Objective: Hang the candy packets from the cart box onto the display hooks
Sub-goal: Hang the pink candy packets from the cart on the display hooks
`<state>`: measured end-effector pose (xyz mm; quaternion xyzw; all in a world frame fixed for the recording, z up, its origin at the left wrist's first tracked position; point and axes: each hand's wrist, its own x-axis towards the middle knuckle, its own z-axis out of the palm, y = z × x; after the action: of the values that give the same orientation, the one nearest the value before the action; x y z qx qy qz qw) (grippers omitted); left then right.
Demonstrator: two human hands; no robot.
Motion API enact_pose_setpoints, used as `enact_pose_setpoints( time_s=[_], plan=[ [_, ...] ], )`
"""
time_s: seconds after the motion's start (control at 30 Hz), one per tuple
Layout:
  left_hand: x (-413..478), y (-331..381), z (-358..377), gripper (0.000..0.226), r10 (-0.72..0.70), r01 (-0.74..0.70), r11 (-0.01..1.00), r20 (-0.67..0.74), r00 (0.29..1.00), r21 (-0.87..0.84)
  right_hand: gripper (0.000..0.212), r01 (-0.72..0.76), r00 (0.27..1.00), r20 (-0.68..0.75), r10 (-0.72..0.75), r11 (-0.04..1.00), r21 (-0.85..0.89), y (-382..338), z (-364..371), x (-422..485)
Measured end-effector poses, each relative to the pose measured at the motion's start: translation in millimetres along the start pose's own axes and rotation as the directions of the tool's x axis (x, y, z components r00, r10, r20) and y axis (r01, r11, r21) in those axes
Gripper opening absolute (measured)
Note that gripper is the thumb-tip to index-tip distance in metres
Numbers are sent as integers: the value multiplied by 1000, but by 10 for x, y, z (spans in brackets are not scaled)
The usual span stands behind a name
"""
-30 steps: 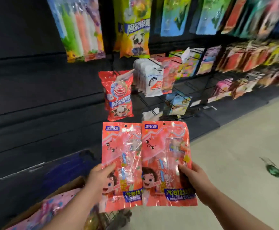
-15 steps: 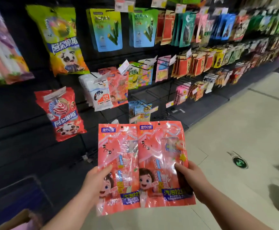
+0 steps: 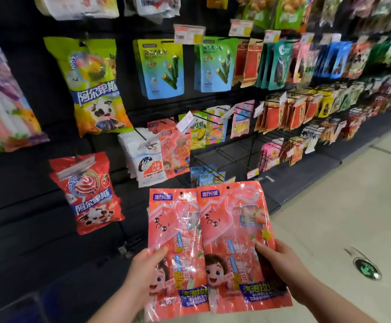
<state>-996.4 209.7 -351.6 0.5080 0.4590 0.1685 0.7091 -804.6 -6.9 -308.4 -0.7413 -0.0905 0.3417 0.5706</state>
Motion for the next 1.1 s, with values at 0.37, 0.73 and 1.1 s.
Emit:
enact_pose_setpoints(
  time_s=[0.37, 0.73, 1.1],
  plan=[
    [920, 624, -126, 29, 61, -62, 998, -60, 996, -17, 27, 9, 997, 81, -1, 994, -105, -631, 529, 1133],
    [1293, 846, -96, 27, 48, -50, 998, -71, 996, -25, 31, 26, 998, 62, -17, 991, -134, -1012, 680, 1785],
    [1454, 931, 300, 11, 43, -48, 999, -218, 975, -19, 26, 22, 977, 215, 4, 993, -120, -1232, 545, 2476]
  ],
)
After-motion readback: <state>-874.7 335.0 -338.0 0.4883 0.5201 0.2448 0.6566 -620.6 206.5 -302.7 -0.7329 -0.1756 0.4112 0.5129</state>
